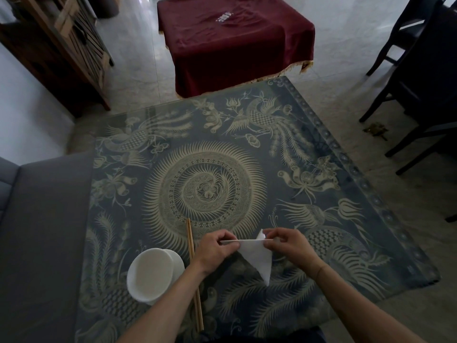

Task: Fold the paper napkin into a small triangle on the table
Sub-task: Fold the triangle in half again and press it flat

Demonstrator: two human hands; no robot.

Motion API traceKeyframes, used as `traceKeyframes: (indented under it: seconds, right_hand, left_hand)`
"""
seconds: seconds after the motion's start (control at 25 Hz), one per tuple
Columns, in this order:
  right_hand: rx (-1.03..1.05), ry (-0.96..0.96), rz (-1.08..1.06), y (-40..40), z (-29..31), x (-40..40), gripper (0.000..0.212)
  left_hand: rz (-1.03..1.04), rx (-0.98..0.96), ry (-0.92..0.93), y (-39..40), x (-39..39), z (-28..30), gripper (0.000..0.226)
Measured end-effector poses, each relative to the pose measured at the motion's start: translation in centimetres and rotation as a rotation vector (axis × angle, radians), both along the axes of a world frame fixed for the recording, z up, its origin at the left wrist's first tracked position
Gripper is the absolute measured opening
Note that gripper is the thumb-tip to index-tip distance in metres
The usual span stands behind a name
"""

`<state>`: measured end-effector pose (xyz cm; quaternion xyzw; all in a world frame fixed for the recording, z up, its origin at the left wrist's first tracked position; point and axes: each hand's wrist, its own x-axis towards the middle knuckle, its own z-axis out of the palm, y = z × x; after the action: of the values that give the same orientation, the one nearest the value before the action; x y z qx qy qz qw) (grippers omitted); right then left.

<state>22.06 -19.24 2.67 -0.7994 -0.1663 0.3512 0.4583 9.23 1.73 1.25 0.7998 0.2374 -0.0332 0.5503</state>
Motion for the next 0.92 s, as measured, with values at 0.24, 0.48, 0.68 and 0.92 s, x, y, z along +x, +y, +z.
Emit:
traceKeyframes:
  seconds: [0.24,0.48,0.68,0.92]
  right_hand:
    - [0.100,0.294,-0.134,0.6,0.6,-0.8,0.009]
    - [-0.097,0.272,-0.029,0.3,-0.9,-2.4,0.041]
    - [-0.321,-0.108,0.136,0.3,-2.0,-3.0,0.049]
    - [-0.397,-0.290,0.236,0.3,-2.4,-3.3,0.053]
  left_hand:
    - [0.153,-0.339,0.038,-0.4,0.2,-0.2,0.005]
    - [0.171,-0.064,0.176,-1.0,0.1,-1.5,0.007]
    - [0.072,0.161,0.204,-1.4,0.4,-1.6,0.009]
    - [-0.040,0.435,0.188,-1.5,1.5,-1.7,0.009]
